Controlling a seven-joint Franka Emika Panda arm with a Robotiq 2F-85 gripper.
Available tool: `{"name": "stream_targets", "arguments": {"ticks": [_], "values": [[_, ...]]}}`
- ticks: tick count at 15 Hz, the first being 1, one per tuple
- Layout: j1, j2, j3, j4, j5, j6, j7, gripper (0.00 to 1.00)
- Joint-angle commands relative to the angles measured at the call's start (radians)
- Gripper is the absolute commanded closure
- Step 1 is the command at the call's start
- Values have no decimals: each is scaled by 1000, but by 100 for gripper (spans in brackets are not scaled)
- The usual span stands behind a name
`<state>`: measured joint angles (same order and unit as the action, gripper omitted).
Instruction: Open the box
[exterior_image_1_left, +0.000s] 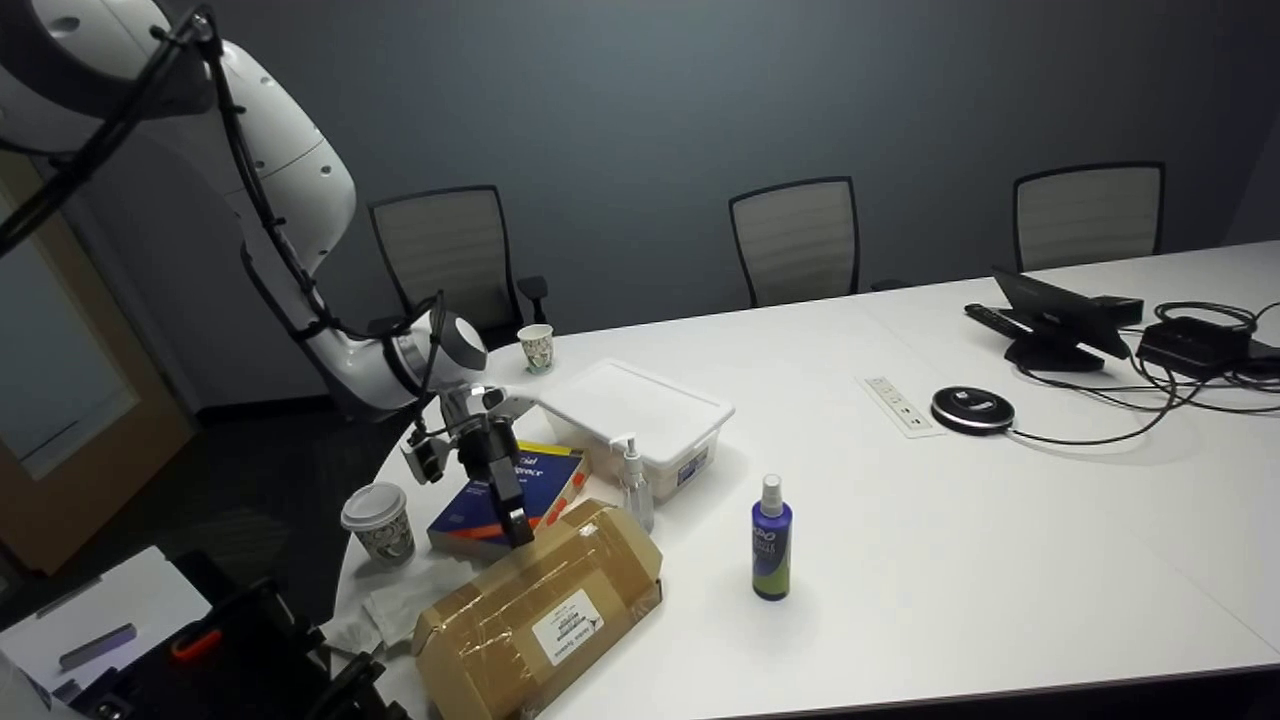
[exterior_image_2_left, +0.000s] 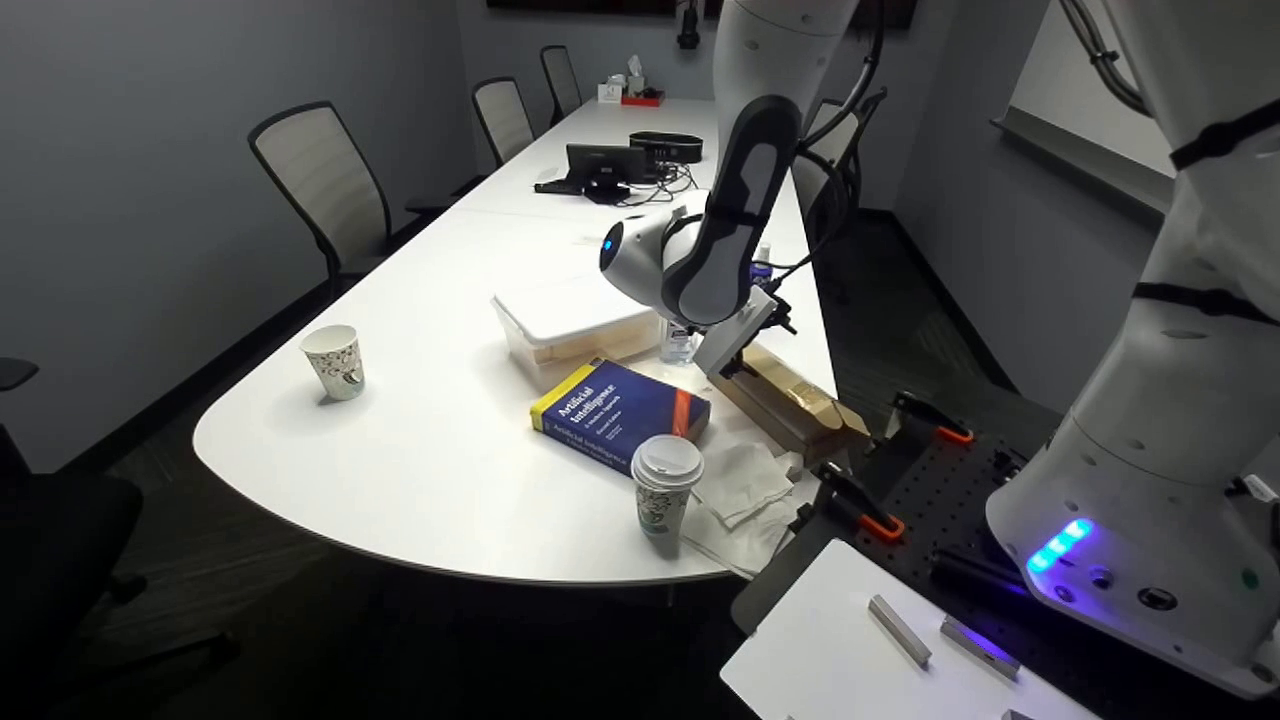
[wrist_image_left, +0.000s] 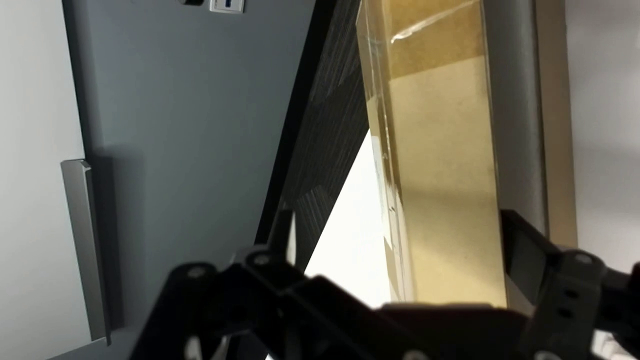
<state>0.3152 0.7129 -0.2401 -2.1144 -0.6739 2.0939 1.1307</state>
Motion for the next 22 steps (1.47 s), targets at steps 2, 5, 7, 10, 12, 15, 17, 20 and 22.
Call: {"name": "stream_targets", "arguments": {"ticks": [2, 5, 7, 10, 12, 15, 17, 20, 22], "values": [[-53, -118, 23, -87, -61, 7, 24, 0], [-80, -150, 30, -92, -87, -7, 21, 0], [-100, -169, 41, -96, -98, -9, 19, 0], [-130, -193, 58, -99, -95, -15, 12, 0], [-145, -201, 64, -103, -94, -15, 12, 0], [-163, -215, 70, -119, -93, -13, 16, 0], [-170, -219, 69, -129, -93, -17, 19, 0], [-172, -232, 70, -144, -96, -25, 24, 0], [-169, -245, 69, -152, -101, -37, 28, 0]]}}
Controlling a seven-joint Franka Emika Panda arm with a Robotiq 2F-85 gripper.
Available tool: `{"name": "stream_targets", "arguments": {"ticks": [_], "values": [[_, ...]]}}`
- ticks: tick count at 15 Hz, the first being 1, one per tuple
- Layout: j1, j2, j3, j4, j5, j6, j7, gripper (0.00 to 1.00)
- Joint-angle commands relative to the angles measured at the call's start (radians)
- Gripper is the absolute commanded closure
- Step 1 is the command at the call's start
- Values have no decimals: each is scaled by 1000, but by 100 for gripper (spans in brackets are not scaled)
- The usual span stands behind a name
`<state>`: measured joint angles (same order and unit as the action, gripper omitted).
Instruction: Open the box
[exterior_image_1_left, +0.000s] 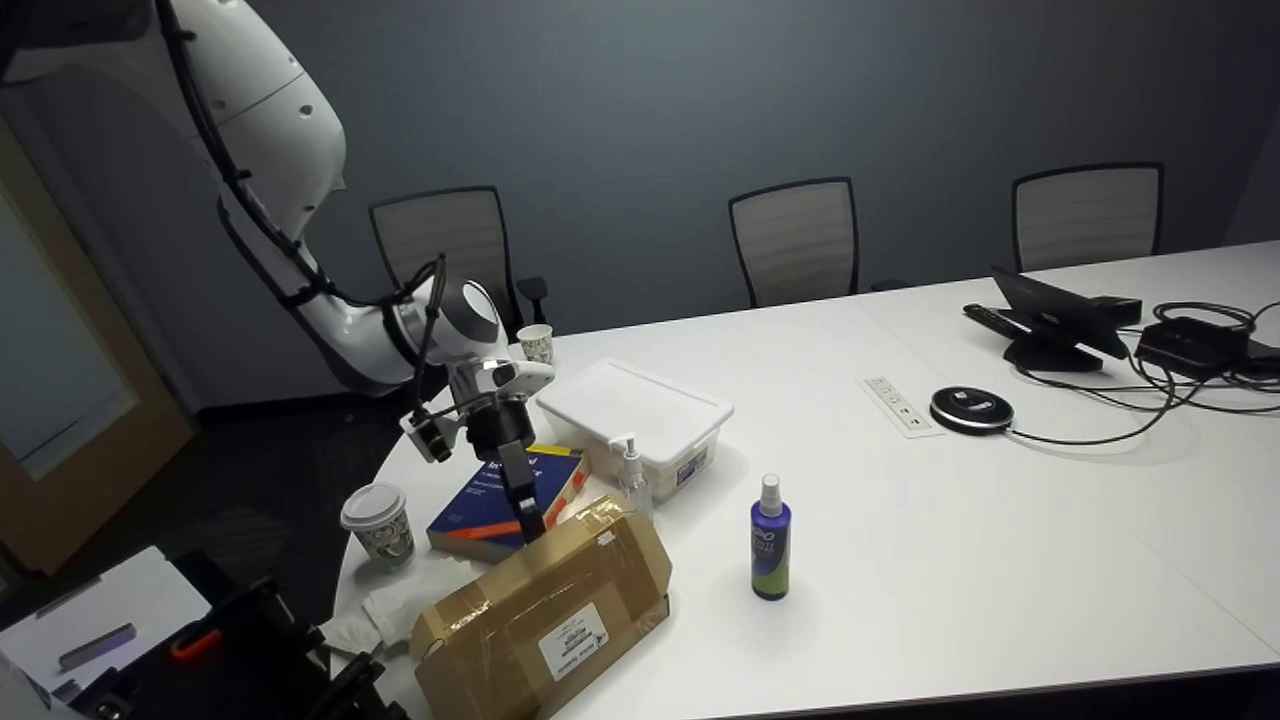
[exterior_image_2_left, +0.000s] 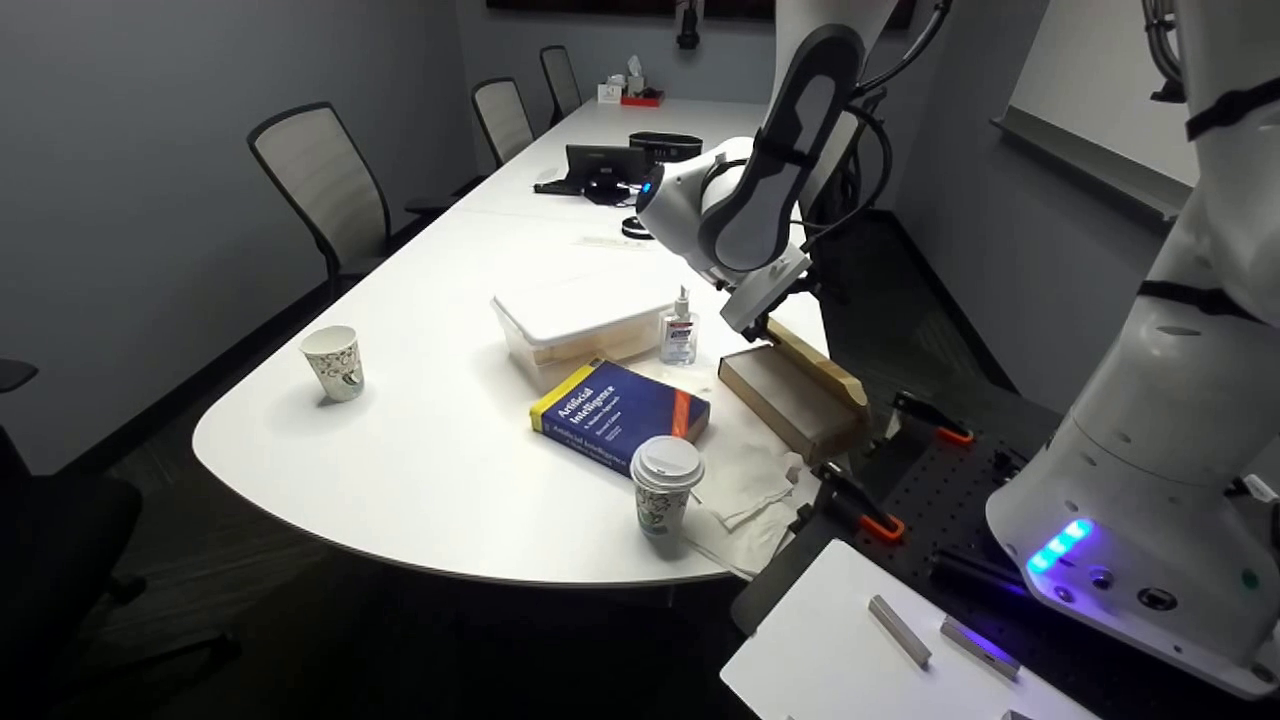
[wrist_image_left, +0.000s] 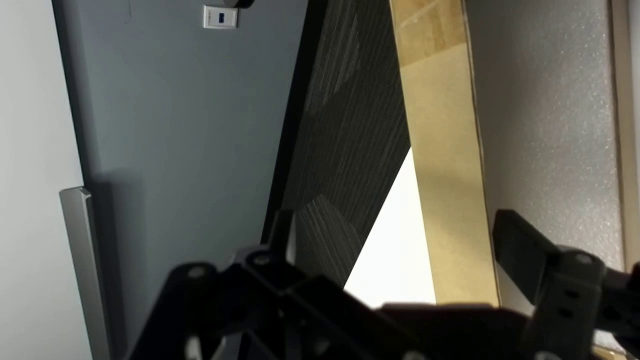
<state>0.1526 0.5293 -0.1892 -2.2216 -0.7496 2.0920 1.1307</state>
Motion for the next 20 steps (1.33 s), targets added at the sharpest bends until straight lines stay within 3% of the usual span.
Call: {"name": "stream_targets", "arguments": {"ticks": [1, 11, 16, 20], "values": [[-3, -70, 18, -47, -29, -46, 30, 0], [-16, -127, 57, -44, -38, -167, 13, 0], [-52, -200, 105, -81, 11, -96, -51, 0], [-98, -303, 138, -154, 89, 54, -183, 0]]}}
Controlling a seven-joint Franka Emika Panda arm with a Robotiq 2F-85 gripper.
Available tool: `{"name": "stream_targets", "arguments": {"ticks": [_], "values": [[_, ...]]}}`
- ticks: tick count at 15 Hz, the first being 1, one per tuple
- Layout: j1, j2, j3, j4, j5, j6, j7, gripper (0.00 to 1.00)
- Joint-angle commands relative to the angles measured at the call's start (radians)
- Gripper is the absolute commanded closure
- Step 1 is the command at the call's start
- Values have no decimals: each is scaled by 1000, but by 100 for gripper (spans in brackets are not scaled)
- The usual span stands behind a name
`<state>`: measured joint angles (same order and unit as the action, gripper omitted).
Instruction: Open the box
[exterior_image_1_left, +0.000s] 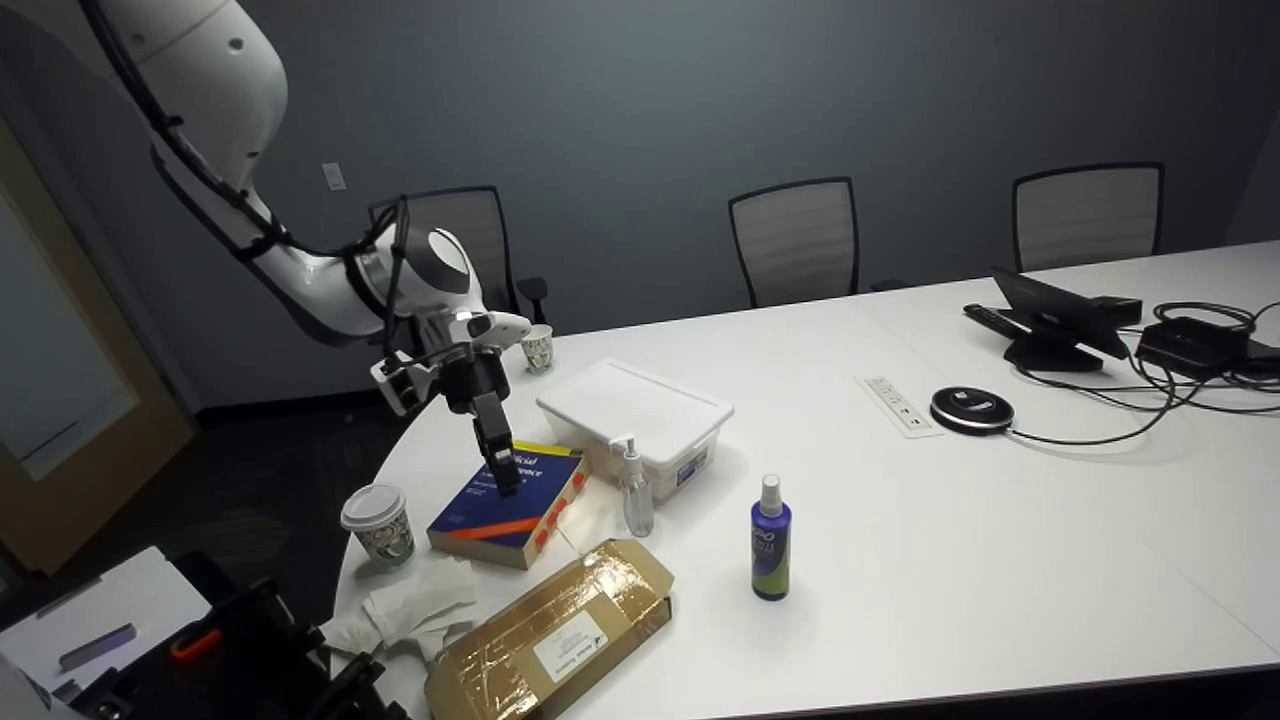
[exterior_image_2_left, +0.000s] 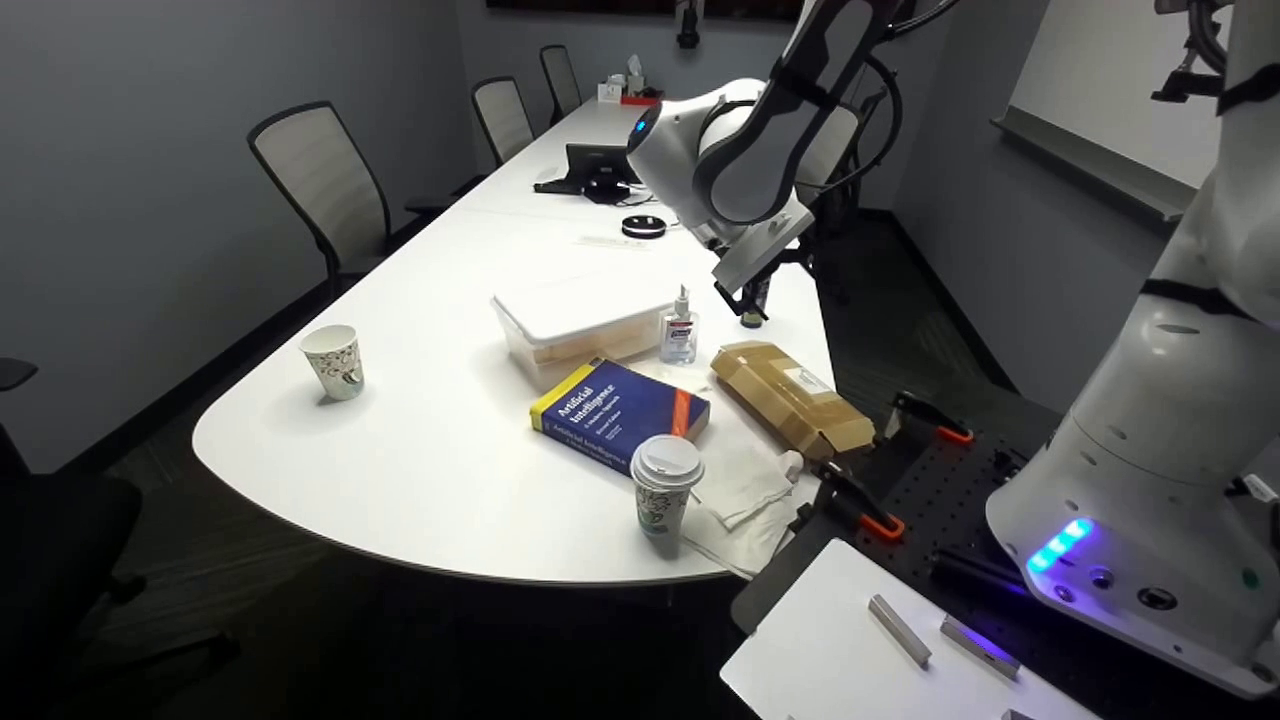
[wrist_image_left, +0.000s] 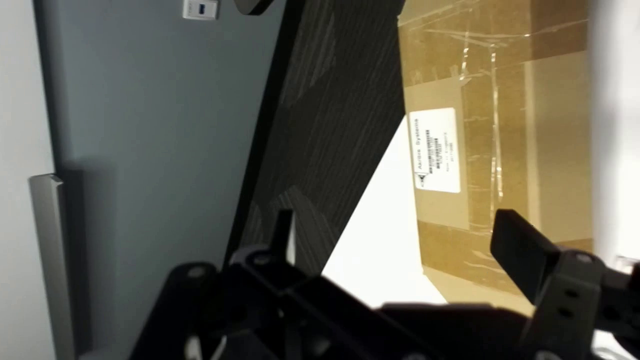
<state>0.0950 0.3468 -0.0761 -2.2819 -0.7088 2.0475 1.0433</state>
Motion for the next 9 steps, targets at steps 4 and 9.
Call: {"name": "stream_targets", "arguments": {"ticks": [4, 9], "values": [[-69, -212, 23, -169, 109, 278, -260, 0], [-104, -268, 19, -243, 259, 493, -568, 0]]}}
